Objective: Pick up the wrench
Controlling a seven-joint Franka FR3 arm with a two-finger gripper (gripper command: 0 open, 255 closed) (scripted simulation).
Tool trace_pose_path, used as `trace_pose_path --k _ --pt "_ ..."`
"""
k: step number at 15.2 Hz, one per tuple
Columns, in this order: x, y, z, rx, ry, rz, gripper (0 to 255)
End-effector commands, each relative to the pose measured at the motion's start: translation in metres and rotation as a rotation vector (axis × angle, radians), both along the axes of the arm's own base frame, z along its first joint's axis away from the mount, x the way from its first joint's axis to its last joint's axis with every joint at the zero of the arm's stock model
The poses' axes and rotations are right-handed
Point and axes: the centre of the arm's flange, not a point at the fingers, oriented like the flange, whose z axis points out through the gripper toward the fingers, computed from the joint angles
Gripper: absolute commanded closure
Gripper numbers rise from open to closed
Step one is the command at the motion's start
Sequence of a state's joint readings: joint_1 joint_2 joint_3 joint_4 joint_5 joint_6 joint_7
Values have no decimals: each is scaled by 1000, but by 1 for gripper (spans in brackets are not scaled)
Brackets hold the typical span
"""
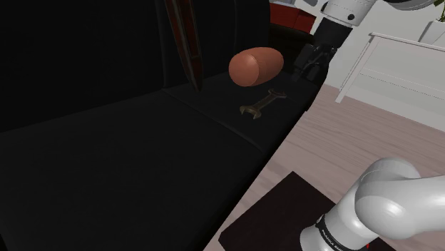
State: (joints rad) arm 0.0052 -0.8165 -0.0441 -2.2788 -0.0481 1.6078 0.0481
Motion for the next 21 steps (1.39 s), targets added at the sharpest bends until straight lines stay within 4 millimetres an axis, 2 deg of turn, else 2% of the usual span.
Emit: trace_pose_path --k 1,21 --pt "0 0 0 0 0 0 0" --pt "175 -193 -90 40 94 -74 0"
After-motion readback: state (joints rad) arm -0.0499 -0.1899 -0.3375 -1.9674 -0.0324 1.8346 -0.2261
